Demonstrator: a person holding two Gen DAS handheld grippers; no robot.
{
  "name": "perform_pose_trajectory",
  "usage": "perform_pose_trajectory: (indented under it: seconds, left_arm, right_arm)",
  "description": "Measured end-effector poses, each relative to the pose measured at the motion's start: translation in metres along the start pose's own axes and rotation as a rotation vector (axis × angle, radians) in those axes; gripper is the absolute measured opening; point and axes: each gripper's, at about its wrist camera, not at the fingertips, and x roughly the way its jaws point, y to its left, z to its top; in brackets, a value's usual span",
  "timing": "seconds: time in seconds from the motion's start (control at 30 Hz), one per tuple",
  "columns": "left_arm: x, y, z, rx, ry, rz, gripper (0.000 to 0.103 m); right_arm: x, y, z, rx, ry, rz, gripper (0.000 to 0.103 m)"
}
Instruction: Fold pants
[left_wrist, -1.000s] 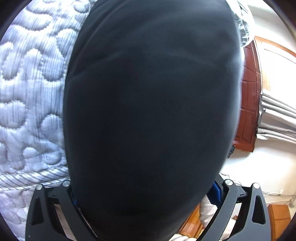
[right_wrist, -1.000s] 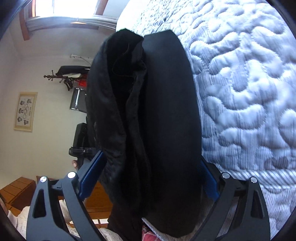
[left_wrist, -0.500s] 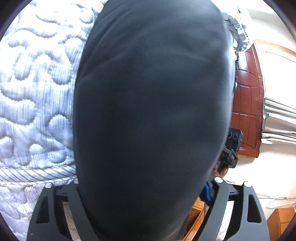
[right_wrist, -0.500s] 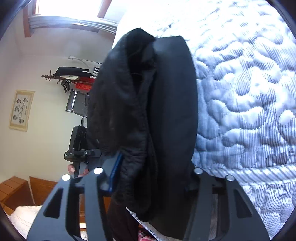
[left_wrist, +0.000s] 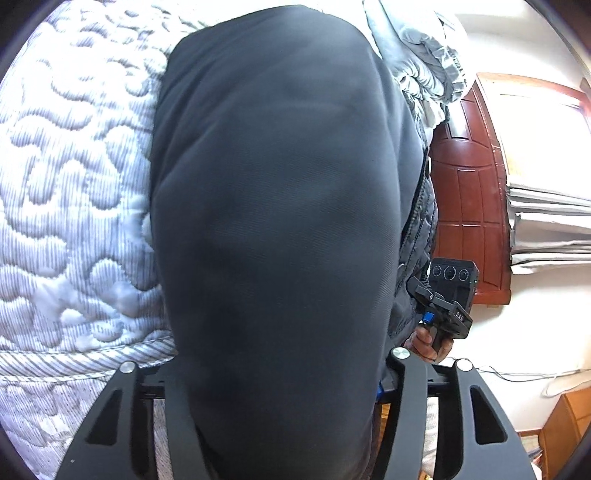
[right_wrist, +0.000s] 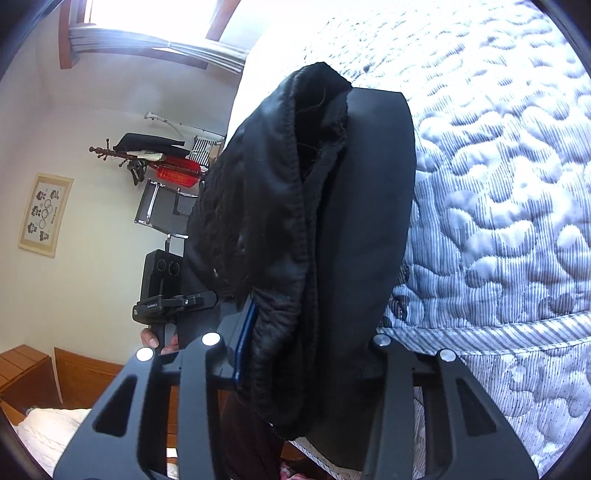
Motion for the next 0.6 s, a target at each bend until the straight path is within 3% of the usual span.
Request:
perform_pose_trajectory:
  seconds: [0.33, 0.6]
  left_arm:
    - [-0.001, -0.008, 0.001, 0.082, -0.043, -0.004, 0.049]
    - [-0.003, -0.018, 0.014, 0.104, -0.085, -0.066, 0.048]
  right_arm:
    - [-0.002, 0.026, 0.002, -0.090, -0.026, -0.037, 0.038]
    - [-0.008, 0.041, 0.004, -0.135, -0.064, -0.052, 0.038]
